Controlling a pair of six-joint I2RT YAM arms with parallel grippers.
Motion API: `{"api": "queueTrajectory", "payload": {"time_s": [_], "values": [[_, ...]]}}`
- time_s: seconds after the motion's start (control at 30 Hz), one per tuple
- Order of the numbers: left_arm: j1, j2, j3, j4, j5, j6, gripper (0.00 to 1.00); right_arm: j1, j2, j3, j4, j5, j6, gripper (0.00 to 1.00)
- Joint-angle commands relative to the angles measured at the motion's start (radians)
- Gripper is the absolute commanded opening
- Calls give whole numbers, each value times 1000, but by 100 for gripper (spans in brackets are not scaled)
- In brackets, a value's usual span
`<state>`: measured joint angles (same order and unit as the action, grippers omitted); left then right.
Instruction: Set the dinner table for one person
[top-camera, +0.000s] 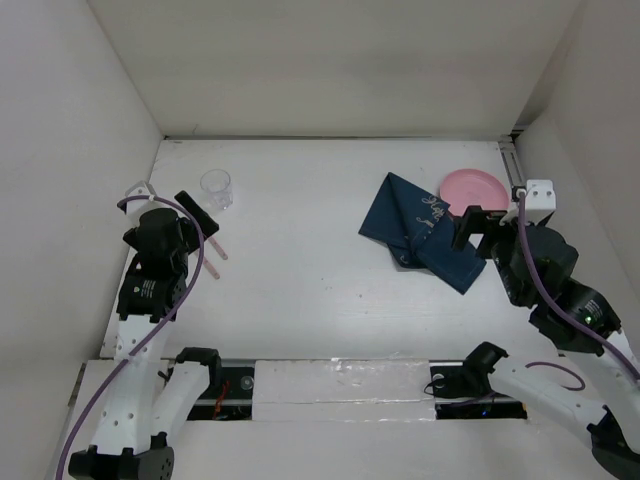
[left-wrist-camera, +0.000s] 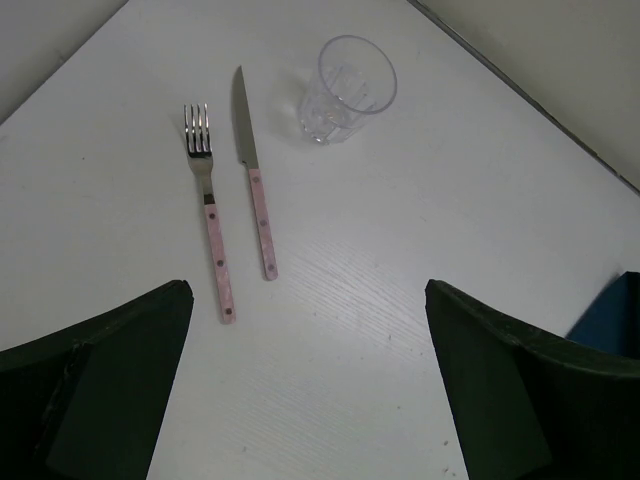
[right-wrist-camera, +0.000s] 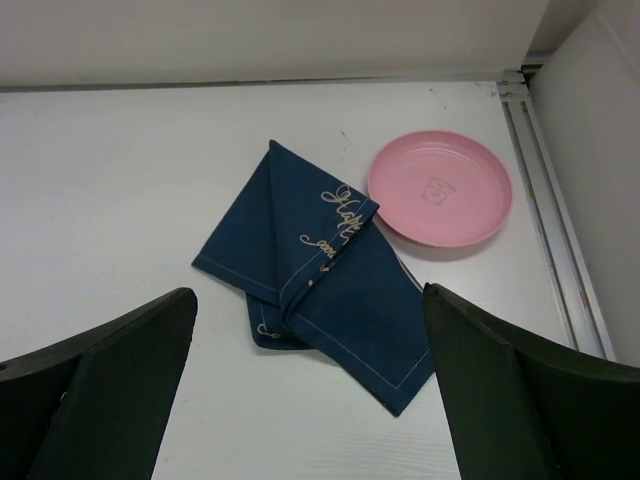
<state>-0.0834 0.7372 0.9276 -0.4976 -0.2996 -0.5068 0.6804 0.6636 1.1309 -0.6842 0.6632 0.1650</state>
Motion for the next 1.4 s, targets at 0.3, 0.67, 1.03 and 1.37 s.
{"api": "queueTrajectory", "payload": {"time_s": [0.3,0.67,1.03,1.37], "values": [[2,10,-50,187,414,-134,100,-5,-29,-39,117,-63,7,100],[-493,615,-84,702,456,-489,100,-5,-65,-88,135,-206,59,100],[-578,1071,238,631,320,-544,97,-5,-166,-132,107,-272,99,100],[-587,1310,448,515,358,-469,87,-5,-185,-123,66,-281,99,100]]}}
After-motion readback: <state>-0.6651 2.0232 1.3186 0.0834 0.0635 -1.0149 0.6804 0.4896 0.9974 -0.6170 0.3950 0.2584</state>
